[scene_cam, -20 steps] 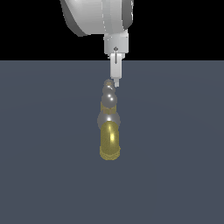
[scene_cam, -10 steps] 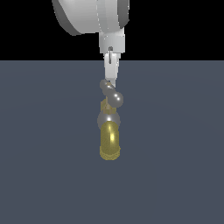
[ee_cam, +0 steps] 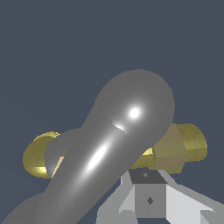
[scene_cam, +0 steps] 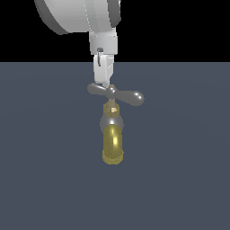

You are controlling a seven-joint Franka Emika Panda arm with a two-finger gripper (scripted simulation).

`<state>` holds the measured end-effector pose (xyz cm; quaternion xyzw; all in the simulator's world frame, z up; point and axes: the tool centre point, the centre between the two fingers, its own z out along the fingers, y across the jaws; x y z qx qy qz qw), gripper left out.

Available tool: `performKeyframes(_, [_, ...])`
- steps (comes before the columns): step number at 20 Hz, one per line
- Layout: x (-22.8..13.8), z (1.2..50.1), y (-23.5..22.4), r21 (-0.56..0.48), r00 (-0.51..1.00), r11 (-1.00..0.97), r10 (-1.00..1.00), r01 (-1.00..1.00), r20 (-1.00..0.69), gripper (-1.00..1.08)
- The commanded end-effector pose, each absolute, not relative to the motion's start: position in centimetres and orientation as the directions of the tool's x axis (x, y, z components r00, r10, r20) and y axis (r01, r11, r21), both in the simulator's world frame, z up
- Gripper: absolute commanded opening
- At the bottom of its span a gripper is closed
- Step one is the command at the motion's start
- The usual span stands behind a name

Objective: Turn on the faucet by rotating a designated handle.

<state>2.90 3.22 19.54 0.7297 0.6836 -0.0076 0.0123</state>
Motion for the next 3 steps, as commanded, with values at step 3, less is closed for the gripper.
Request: performKeyframes(3, [1.18,19.73,10.97,0.0,-0.033,0.033,0.999,0.999,0.0,-1.0])
